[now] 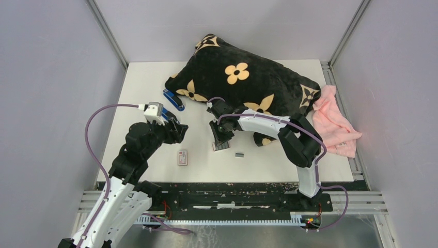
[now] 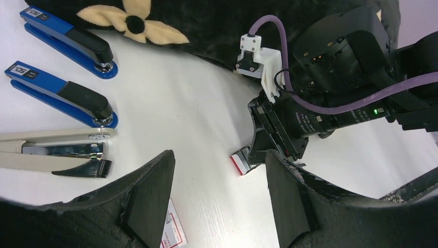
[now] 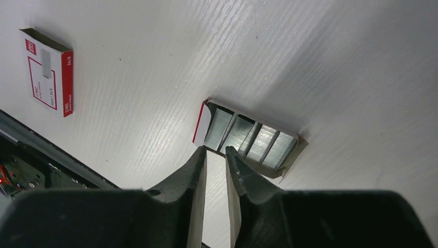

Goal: Unload the staples from the stapler
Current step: Place the staple in the staple box.

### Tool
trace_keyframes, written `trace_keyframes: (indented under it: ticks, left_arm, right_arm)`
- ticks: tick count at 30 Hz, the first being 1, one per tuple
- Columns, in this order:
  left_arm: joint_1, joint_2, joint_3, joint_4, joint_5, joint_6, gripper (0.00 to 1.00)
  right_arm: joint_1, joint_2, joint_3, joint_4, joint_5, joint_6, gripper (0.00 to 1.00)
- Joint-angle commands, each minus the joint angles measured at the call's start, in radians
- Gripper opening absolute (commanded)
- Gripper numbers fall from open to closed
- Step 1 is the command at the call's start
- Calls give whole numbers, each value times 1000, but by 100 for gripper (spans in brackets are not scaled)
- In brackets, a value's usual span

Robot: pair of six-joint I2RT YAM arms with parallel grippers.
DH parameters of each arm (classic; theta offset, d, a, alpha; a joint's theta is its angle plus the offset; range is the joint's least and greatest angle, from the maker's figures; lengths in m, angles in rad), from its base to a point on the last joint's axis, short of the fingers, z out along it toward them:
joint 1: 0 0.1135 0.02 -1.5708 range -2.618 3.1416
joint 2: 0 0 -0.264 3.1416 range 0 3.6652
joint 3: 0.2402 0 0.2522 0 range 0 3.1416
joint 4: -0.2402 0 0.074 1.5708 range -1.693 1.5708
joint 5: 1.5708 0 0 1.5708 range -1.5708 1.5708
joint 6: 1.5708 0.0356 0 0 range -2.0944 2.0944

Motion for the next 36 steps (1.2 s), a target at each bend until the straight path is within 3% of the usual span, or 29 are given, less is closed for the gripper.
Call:
trace_keyframes:
  ticks: [1,7,12,16,28,36]
  left_arm:
    - [9,3,-6,50,20,25,72]
    - [8,-26,-103,185,210,-206,70]
    - [7,-56,-206,240,209,-340,69]
    - [5,-29,-324,345,224,-434,62]
    - [-2,180,-458,531,187,-437,45]
    - [-24,379,-459,636,179,-425,31]
  right_arm:
    - [-7,-74,22,9,-5,-37,24]
    - [-24,-79,-23,42,-64,-22,23]
    - [-45,-60,-46,63,-145,-15,27]
    - [-63,-74,-66,81,-163,-14,40]
    - [-79,-47,-58,98,-203,30,38]
    - [-84,-34,-71,113,-201,66,38]
